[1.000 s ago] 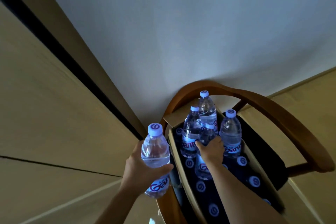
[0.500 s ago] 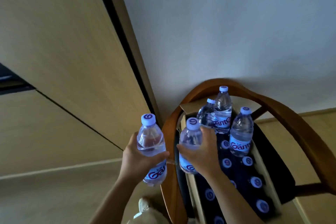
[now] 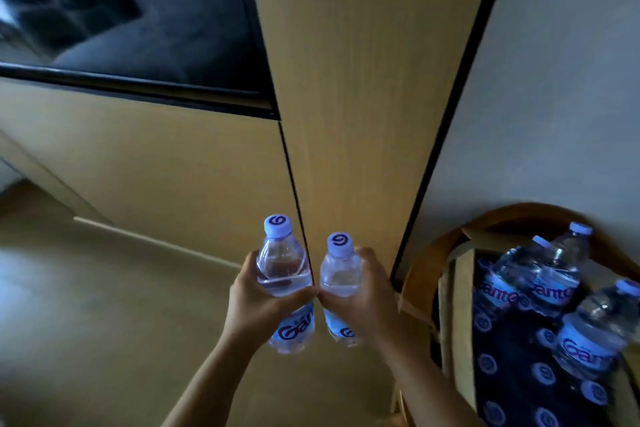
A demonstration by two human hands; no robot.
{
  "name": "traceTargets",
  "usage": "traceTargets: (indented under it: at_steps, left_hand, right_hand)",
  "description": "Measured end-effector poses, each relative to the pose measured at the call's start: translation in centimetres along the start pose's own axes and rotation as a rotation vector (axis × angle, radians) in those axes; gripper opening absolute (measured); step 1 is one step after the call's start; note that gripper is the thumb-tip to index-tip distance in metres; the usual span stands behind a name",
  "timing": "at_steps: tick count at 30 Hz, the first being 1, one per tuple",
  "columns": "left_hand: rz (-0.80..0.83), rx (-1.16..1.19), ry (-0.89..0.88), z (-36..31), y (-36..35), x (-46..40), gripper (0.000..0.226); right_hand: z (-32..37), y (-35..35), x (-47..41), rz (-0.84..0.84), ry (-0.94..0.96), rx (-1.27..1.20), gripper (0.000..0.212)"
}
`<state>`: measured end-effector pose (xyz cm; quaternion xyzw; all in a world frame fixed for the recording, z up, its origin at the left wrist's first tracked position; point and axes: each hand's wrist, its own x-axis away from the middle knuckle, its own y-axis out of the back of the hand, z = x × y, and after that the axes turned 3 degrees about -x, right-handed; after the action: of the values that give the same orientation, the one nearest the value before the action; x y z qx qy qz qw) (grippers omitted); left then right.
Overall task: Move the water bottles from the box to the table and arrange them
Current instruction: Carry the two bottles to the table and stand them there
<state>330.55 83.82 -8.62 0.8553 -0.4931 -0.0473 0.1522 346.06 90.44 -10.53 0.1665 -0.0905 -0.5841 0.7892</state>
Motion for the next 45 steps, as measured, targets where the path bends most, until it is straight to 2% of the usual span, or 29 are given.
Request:
traceTargets:
  at_steps: [14, 20, 25, 33, 39, 45]
  left_hand:
    - [-0.473, 0.062, 0.026, 6.9, 26.9, 2.2, 0.061]
    - [-0.656, 0.080, 0.105, 9.5, 33.8, 3.3, 0.069]
    - [-0.792, 0.116, 0.134, 11.6, 38.0, 2.2, 0.064]
    - [-0.914, 0.074, 0.136, 14.9, 46.7, -6.7, 0.059]
    - [-1.042, 0.030, 0.124, 15.1, 54.1, -16.5, 0.062]
    - [-1.082, 0.015, 0.155, 16.1, 58.2, -20.4, 0.063]
  right_hand:
    - [13.0, -25.4, 1.1, 0.336, 0.283, 0.028, 0.065]
    - [16.1, -32.6, 0.7, 0.496, 0.293, -0.016, 0.062]
    - [18.2, -38.4, -0.9, 0.621, 0.315, -0.047, 0.056]
    - [21.6, -49.8, -8.7, 0.800, 0.340, -0.081, 0.052]
    - [27.1, -59.2, -18.1, 0.896, 0.450, -0.073, 0.052]
    - [29.3, -65.0, -22.1, 0.929, 0.505, -0.073, 0.054]
